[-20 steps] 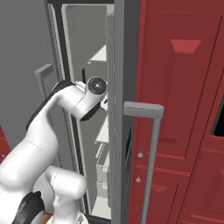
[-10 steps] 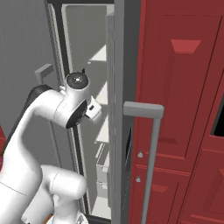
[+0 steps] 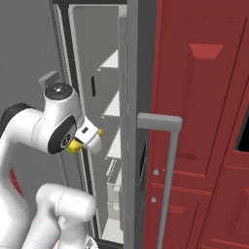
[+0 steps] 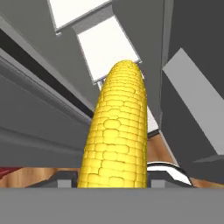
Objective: Take the corn and lime out of the freezer and place them in the tupperware container on the counter. Then put the tupperware containing the vegetables back in the freezer.
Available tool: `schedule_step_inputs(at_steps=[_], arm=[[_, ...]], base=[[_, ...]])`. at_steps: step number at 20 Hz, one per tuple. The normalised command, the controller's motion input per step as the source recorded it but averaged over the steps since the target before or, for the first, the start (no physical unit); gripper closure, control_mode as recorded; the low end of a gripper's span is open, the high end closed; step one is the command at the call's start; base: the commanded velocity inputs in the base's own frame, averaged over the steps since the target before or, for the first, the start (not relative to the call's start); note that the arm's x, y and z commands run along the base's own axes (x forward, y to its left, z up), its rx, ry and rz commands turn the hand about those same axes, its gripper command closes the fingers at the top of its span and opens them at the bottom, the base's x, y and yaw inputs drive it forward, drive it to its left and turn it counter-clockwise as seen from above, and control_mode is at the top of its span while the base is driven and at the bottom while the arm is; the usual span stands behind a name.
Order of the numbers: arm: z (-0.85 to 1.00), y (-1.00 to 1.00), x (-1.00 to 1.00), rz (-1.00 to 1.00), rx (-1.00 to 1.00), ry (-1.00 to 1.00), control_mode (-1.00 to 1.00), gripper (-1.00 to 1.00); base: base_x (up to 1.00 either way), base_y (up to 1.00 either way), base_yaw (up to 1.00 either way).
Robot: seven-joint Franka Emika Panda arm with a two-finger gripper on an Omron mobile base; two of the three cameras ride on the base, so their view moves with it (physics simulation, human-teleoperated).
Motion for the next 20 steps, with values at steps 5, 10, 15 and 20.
schedule_step_inputs(at_steps=[5,10,15,20], arm=[[-0.01,0.07,-0.28,0.0,-0.03,0.02,1.0,1.0],[0.0,0.0,0.0,0.0,0.0,0.0,1.0,1.0],[0.0,0.0,0.0,0.0,0.0,0.0,1.0,1.0],[0.0,0.0,0.0,0.0,0.0,0.0,1.0,1.0]], base=[[-0.6,0.25,0.0],[-0.8,0.96,0.0],[-0.11,1.0,0.0],[0.17,1.0,0.0]])
